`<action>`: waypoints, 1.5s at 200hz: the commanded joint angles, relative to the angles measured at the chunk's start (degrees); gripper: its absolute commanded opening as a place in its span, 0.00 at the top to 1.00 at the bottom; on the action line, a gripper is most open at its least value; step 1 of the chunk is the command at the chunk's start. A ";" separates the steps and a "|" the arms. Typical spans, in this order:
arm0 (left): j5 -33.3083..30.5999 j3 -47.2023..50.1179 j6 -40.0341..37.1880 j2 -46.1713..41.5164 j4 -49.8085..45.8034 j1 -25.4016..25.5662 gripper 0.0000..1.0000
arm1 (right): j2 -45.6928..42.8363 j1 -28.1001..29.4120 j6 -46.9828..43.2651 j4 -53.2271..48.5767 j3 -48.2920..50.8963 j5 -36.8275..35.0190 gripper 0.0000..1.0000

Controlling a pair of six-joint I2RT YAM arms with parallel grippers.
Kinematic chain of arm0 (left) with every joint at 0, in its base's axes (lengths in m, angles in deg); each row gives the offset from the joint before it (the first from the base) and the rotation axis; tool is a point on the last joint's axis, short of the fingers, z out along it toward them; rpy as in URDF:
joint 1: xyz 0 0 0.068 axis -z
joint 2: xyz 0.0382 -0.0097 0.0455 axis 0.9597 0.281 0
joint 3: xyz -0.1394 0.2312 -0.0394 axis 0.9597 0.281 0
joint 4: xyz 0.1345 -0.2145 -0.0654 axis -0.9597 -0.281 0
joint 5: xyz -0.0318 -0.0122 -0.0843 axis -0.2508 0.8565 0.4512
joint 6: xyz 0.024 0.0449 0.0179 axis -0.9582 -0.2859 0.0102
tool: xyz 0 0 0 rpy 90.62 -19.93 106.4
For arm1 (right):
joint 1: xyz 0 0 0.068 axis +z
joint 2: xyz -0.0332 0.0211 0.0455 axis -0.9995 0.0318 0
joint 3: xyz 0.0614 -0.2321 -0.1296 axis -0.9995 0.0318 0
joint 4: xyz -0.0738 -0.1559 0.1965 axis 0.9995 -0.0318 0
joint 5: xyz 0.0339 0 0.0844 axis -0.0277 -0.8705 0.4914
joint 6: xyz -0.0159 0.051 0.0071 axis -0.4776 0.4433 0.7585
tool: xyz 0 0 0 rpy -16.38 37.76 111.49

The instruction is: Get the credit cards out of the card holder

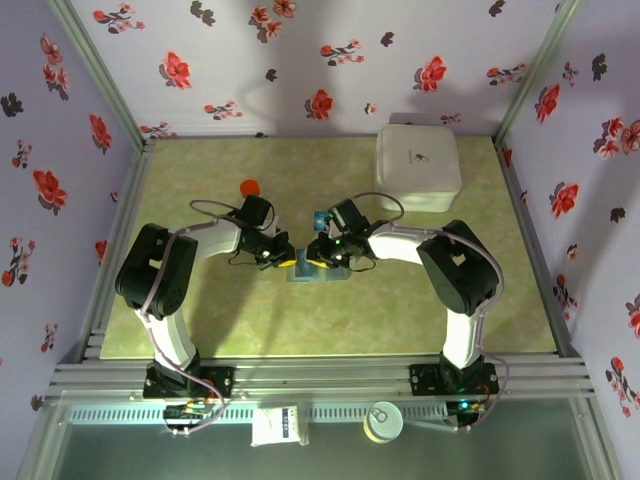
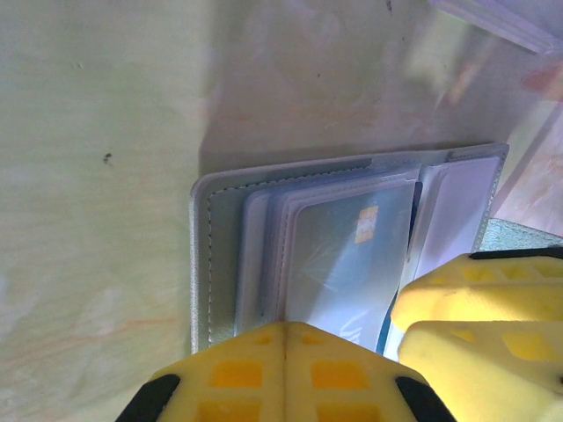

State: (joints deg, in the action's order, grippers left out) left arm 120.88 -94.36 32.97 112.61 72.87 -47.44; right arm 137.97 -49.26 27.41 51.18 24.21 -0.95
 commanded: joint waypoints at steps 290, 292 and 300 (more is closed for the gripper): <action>-1.39 -4.44 -0.34 -1.07 -4.43 2.63 0.97 | -4.35 0.28 -2.99 -6.33 -0.29 -5.50 0.76; -1.47 -4.38 -0.31 -0.99 -4.42 2.73 0.97 | -4.38 0.28 -3.02 -6.33 -0.29 -5.43 0.76; -1.56 -4.59 -0.41 -0.64 -4.38 2.76 0.97 | -4.34 0.20 -3.04 -6.25 -0.18 -5.53 0.76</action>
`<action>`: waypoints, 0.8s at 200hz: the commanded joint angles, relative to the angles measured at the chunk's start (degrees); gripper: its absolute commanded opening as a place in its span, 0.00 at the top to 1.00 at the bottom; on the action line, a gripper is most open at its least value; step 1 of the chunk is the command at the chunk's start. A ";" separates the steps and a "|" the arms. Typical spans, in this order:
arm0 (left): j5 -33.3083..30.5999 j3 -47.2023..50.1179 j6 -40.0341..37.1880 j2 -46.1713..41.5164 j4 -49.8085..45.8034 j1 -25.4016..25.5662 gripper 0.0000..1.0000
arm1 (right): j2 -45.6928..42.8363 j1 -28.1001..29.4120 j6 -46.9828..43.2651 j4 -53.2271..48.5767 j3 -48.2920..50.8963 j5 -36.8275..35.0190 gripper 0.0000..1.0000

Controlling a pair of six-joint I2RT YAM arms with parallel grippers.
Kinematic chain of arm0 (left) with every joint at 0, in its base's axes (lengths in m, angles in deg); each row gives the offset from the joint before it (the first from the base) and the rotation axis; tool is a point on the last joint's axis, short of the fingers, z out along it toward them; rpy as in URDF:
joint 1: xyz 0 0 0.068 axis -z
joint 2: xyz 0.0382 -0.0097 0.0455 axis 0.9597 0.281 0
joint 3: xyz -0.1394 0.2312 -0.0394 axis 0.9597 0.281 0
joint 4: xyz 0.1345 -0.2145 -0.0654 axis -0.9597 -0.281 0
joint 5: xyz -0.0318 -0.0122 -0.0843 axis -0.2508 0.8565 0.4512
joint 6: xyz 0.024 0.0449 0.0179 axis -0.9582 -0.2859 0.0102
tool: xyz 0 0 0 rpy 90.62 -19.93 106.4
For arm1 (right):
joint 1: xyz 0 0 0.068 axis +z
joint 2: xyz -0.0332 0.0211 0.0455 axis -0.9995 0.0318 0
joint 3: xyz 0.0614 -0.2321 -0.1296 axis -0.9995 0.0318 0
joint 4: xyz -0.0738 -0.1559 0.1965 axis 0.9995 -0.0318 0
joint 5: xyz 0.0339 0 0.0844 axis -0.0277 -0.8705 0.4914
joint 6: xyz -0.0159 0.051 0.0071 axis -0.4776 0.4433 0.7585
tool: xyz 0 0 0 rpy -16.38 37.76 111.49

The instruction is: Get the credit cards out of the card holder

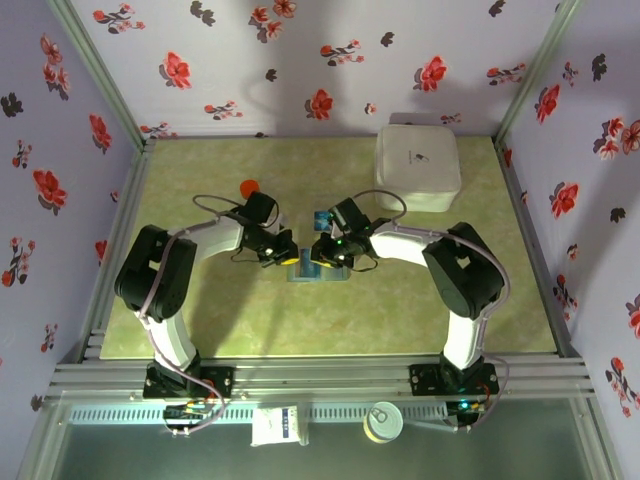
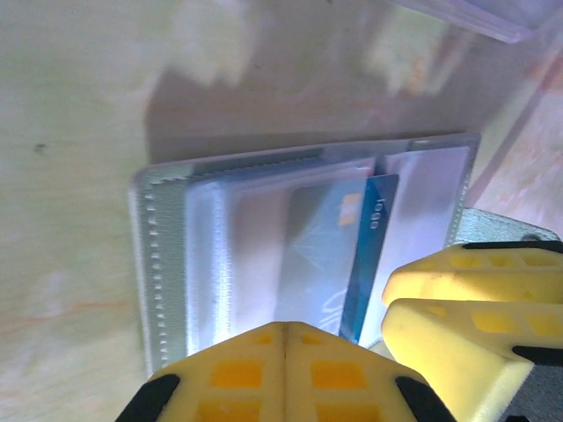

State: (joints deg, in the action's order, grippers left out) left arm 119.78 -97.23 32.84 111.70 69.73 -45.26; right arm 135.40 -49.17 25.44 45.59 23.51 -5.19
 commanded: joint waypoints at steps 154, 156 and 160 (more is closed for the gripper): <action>-1.81 -1.32 -2.25 4.03 -2.80 0.85 1.00 | 0.87 -0.77 -1.23 -1.62 1.09 -1.78 0.75; -1.79 -1.32 -2.21 4.05 -2.84 0.89 1.00 | 0.92 -0.77 -1.23 -1.62 1.09 -1.78 0.75; -1.77 -1.25 -2.27 4.02 -2.79 0.87 1.00 | 1.09 -0.77 -1.24 -1.60 1.09 -1.80 0.75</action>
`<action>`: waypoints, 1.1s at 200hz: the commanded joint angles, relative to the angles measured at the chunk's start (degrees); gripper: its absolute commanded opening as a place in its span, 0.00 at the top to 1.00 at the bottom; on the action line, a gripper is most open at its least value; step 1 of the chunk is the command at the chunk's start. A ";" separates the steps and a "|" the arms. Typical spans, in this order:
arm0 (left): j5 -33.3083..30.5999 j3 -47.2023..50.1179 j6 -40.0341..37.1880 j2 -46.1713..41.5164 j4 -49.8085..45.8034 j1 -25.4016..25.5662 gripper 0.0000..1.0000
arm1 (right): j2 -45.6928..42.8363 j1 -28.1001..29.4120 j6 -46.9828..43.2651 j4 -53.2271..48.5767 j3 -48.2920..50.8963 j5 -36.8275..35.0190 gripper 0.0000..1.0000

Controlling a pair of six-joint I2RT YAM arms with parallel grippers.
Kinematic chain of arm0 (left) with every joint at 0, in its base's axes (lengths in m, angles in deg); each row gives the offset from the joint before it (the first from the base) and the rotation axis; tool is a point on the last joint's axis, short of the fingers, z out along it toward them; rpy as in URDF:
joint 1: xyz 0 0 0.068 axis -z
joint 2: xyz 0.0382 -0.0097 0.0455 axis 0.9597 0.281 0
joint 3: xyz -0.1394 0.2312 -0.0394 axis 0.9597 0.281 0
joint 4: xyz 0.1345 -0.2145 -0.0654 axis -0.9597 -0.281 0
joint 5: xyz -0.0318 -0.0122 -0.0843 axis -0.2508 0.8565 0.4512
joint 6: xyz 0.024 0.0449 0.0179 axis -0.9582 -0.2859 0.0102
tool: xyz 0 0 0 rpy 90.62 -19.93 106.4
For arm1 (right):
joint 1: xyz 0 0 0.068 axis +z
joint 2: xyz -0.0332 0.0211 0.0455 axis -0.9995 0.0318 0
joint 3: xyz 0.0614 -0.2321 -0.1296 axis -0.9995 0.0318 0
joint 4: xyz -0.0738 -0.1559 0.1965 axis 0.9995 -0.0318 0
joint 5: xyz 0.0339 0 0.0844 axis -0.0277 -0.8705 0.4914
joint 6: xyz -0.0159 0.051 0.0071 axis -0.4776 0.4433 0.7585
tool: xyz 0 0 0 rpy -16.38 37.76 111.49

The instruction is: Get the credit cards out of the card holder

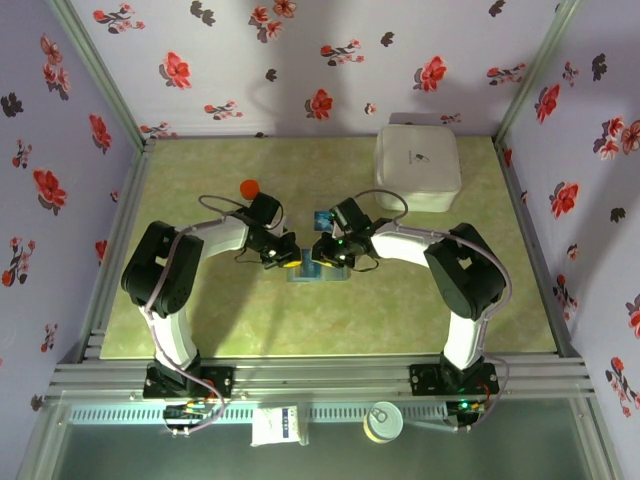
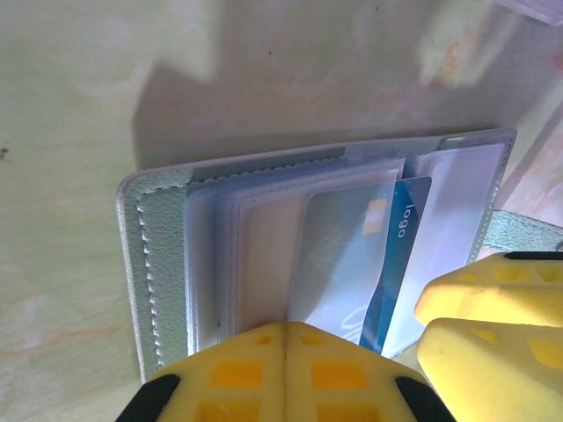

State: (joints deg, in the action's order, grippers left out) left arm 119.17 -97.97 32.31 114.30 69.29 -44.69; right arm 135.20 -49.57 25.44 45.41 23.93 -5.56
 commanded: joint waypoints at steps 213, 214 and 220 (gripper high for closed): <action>-0.82 0.15 -1.46 1.25 -1.83 0.28 1.00 | -0.19 -0.77 4.03 9.49 5.02 3.69 0.76; -0.82 0.14 -1.48 1.25 -1.83 0.28 1.00 | -0.26 -0.79 4.03 9.56 5.04 3.70 0.76; -0.75 0.14 -1.45 1.22 -1.83 0.28 1.00 | -0.47 -0.90 4.19 9.97 5.33 3.78 0.76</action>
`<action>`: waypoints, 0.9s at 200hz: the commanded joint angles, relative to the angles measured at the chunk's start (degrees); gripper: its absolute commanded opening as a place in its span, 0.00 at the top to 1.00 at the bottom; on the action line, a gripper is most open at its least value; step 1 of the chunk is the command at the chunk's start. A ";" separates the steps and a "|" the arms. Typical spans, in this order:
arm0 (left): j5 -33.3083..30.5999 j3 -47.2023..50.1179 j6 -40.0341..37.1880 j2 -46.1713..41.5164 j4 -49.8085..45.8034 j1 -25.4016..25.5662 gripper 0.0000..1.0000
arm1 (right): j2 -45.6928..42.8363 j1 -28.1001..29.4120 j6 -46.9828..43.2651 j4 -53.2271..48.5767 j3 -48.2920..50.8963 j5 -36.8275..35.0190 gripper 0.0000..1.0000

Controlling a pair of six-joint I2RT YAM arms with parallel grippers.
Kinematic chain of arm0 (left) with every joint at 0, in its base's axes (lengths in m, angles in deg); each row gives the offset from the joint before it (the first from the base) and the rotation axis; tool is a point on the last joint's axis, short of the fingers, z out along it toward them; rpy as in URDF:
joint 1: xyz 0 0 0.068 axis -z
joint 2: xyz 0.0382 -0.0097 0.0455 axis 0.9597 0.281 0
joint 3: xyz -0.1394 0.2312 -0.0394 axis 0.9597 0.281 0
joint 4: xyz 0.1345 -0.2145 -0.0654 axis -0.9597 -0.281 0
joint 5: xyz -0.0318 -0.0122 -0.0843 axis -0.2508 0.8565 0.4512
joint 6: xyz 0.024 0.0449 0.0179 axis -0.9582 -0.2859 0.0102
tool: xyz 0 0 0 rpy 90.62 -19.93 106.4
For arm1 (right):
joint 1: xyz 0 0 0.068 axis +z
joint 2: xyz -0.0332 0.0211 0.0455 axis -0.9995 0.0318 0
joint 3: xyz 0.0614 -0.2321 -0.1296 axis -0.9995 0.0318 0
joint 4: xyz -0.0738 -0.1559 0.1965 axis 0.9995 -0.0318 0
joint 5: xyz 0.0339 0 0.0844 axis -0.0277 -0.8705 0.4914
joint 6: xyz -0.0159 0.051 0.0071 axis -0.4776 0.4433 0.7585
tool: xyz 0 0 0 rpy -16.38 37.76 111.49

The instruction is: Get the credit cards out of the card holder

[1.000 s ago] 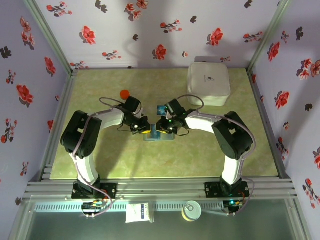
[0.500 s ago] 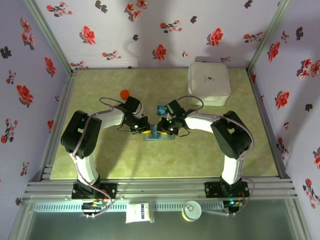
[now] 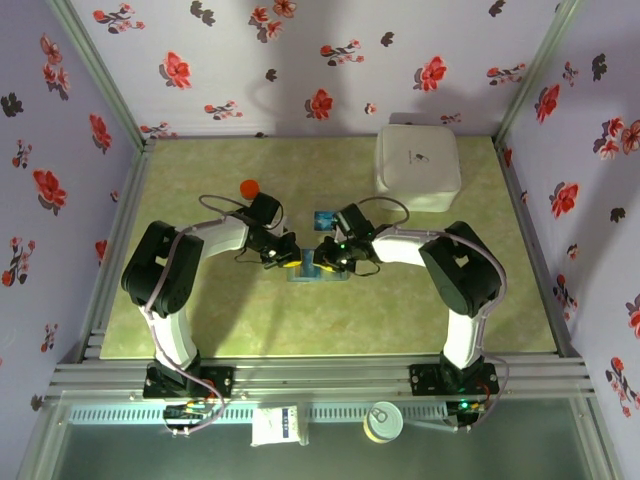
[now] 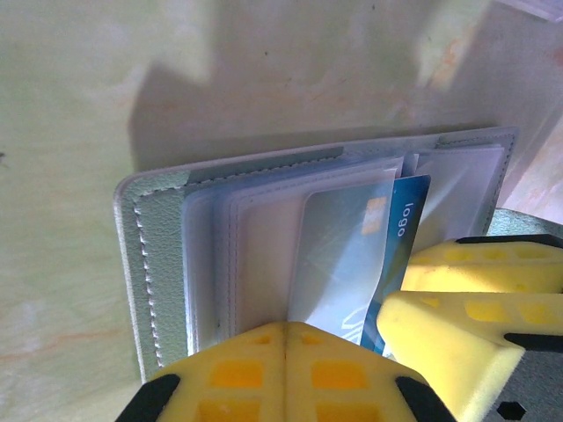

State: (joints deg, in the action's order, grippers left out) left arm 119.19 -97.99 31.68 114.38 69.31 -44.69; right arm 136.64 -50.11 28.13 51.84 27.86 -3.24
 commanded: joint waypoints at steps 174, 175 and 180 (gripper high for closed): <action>-0.84 -0.02 -0.29 1.25 -1.80 0.29 1.00 | -2.06 -1.75 3.28 10.24 5.47 2.90 0.87; -0.84 -0.02 -0.27 1.29 -1.82 0.28 1.00 | -2.14 -1.76 3.28 10.24 5.50 2.90 0.87; -0.84 -0.02 -0.29 1.29 -1.83 0.30 1.00 | -2.23 -1.84 3.20 10.19 5.75 2.69 0.88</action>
State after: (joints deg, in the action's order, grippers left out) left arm 119.22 -97.99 31.70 114.38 69.33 -44.69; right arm 135.13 -51.29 30.65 60.82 32.28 -0.69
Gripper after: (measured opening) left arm 0.038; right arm 0.132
